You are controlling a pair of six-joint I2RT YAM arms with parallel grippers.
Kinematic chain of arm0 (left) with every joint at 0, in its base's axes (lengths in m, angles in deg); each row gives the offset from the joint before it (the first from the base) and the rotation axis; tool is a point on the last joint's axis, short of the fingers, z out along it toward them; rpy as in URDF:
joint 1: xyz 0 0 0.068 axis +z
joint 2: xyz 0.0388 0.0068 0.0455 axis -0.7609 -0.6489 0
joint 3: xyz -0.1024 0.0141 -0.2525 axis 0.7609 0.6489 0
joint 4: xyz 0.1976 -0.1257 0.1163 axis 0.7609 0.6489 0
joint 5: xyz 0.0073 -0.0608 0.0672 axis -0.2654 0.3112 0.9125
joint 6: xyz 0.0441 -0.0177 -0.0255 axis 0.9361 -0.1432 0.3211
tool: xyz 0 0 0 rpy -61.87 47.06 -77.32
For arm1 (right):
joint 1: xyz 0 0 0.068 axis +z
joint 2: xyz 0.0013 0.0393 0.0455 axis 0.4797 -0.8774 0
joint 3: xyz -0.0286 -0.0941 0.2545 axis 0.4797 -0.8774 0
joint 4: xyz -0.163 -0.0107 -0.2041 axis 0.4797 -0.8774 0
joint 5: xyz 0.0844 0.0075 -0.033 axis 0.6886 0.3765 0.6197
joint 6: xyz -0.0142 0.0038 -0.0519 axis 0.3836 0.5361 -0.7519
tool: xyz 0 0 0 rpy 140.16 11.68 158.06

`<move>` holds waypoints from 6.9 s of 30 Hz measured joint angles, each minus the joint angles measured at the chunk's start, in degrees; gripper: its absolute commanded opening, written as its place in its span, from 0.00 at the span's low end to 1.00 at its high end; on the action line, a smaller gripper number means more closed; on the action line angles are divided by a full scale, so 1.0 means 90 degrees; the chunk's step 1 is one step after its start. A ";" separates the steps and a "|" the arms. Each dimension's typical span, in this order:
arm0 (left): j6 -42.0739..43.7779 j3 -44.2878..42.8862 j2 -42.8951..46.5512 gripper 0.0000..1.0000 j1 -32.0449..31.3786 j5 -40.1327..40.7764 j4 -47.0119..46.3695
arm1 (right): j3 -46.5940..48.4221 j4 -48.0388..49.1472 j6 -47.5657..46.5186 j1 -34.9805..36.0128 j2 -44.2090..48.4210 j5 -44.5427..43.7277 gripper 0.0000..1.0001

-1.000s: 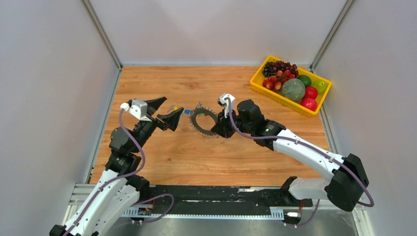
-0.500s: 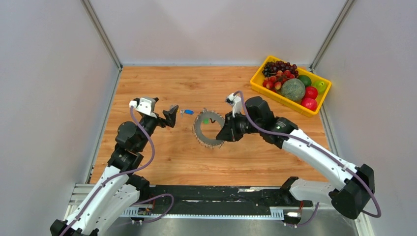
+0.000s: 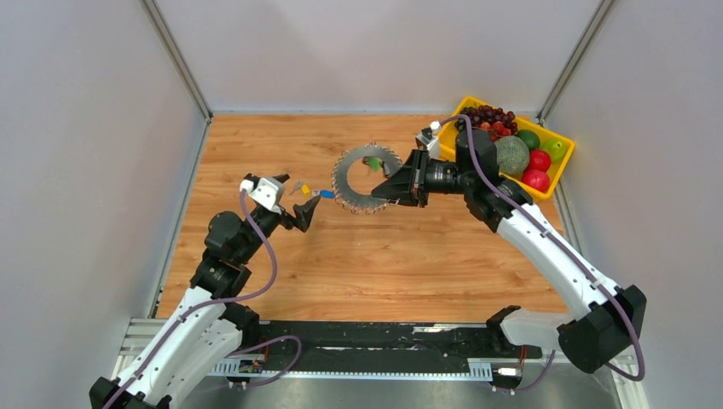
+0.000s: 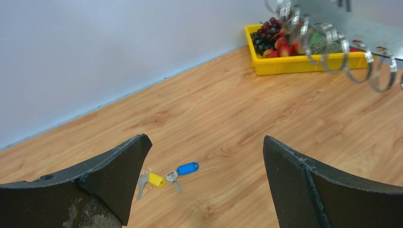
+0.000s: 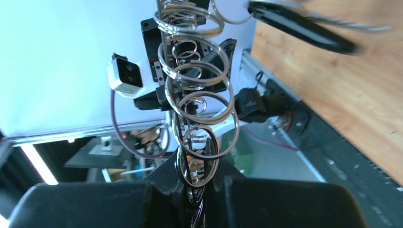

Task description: Remove the keys from the keyring

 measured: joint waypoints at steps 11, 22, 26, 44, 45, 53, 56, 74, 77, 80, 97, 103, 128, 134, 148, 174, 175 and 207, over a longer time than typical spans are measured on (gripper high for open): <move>0.0046 0.0731 0.0010 1.00 0.0000 -0.1399 -0.1124 | -0.0231 0.0911 0.1294 0.0000 -0.0240 0.1122 0.00; -0.0010 0.0964 0.0002 1.00 0.0000 -0.2623 -0.2234 | -0.0279 0.1066 0.1345 0.0204 0.0384 0.1865 0.00; -0.0153 0.1005 -0.0102 1.00 0.0000 -0.2982 -0.2696 | -0.0306 0.1105 0.1345 0.0469 0.0471 0.1921 0.00; -0.0449 0.1064 -0.0153 0.75 0.0000 -0.3640 -0.3361 | -0.0920 0.1382 0.1358 0.1724 0.0206 0.1430 0.00; -0.0454 0.1064 -0.0153 0.73 0.0000 -0.3689 -0.3373 | -0.0935 0.1382 0.1360 0.1724 0.0204 0.1416 0.00; -0.0454 0.1064 -0.0153 0.79 0.0000 -0.3871 -0.3325 | -0.0954 0.1586 0.1389 0.1736 0.0189 0.1406 0.00; -0.0435 0.1064 -0.0153 0.72 0.0000 -0.3852 -0.3230 | -0.0993 0.1688 0.1411 0.1744 0.0189 0.1409 0.00; -0.0270 0.1035 -0.0180 0.13 0.0000 -0.3555 -0.2652 | -0.1137 0.1855 0.1498 0.1933 0.0185 0.1404 0.00; -0.0187 0.1010 -0.0160 0.01 0.0000 -0.3444 -0.2550 | -0.1141 0.1855 0.1494 0.1931 0.0185 0.1360 0.03; -0.0051 0.0976 -0.0085 0.00 0.0000 -0.3259 -0.2399 | -0.1207 0.1904 0.1399 0.1923 0.0185 0.1309 0.09; 0.0622 0.0967 0.0053 0.00 -0.0010 -0.2909 -0.1664 | -0.1914 0.1064 -0.1817 0.0916 -0.0204 0.1559 0.76; 0.0692 0.0967 0.0019 0.00 -0.0012 -0.3055 -0.1603 | -0.1173 -0.0668 -0.3660 0.0746 -0.0432 -0.0056 0.72; 0.0811 0.0967 -0.0112 0.00 -0.0172 -0.4556 -0.1955 | -0.1724 0.2251 -0.7504 0.1489 0.1243 0.0168 0.78; 0.0874 0.0967 -0.0109 0.00 -0.0240 -0.4845 -0.2030 | -0.1724 0.2293 -0.8276 0.1987 0.0697 0.0243 0.78; 0.0877 0.0967 -0.0066 0.00 -0.0333 -0.5187 -0.2130 | -0.1656 0.2251 -0.9017 0.2382 0.0107 -0.0197 0.17; 0.1294 0.0971 0.0107 0.19 -0.0338 -0.4214 -0.1894 | -0.1659 0.1520 -0.9207 0.2514 0.0503 -0.1139 0.00; 0.1292 0.0971 0.0107 0.18 -0.0338 -0.4262 -0.1894 | -0.1659 0.1520 -0.9209 0.2511 0.0529 -0.1173 0.00; 0.4209 0.0425 0.0151 0.00 -0.0877 -0.4357 0.0782 | -0.2244 0.1824 -0.9318 0.2489 0.1183 -0.1695 0.63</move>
